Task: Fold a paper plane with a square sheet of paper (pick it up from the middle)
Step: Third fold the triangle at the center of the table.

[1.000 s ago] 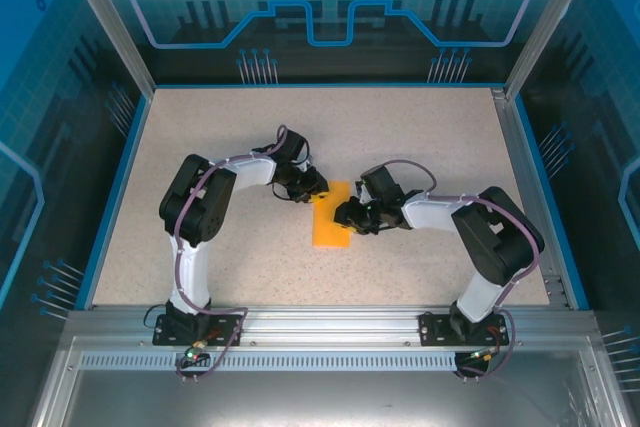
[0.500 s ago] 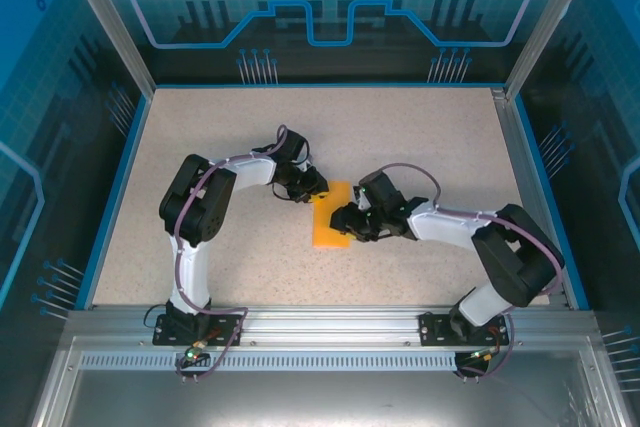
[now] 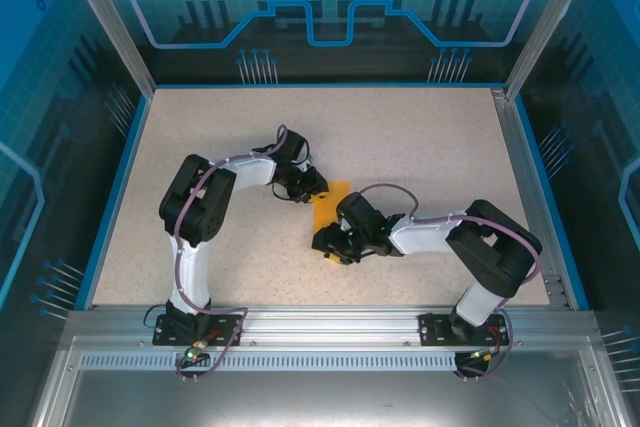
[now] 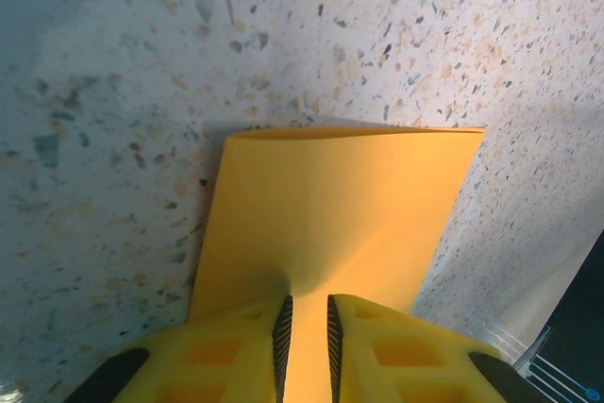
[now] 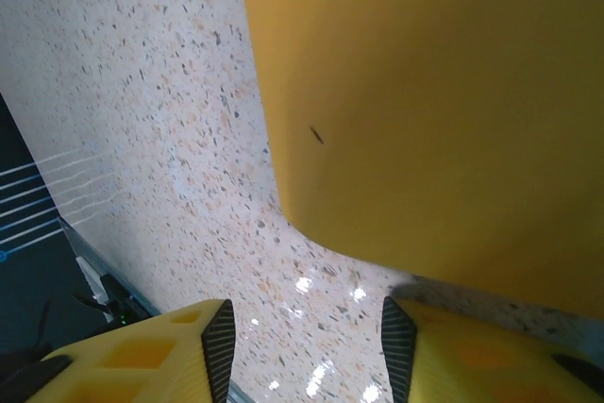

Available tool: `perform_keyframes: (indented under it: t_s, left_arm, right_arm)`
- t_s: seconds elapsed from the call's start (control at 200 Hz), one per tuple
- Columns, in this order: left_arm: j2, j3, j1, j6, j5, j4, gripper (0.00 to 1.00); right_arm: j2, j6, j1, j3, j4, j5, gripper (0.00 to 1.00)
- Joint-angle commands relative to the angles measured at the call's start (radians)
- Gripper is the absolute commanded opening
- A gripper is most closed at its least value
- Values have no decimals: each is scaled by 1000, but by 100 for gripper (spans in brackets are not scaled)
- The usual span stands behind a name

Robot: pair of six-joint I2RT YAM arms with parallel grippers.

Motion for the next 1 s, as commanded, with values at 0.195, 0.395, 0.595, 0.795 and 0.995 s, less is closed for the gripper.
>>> perform_keyframes:
  t_s: [0.195, 0.395, 0.595, 0.795, 0.995]
  left_arm:
    - [12, -35, 6, 24, -14, -76, 24]
    - [14, -34, 6, 25, -13, -76, 24]
    - [19, -33, 7, 27, -14, -77, 24]
    - [25, -26, 7, 27, -12, -79, 24]
    - [26, -22, 7, 31, -13, -84, 24]
  right_arm:
    - [-5, 60, -25, -18, 25, 152, 47]
    - [-10, 81, -28, -21, 52, 197, 47]
    - [-71, 69, -27, -52, 48, 257, 48]
    - [-72, -56, -71, 10, -44, 249, 50]
    - [-46, -183, -156, 54, -36, 156, 57]
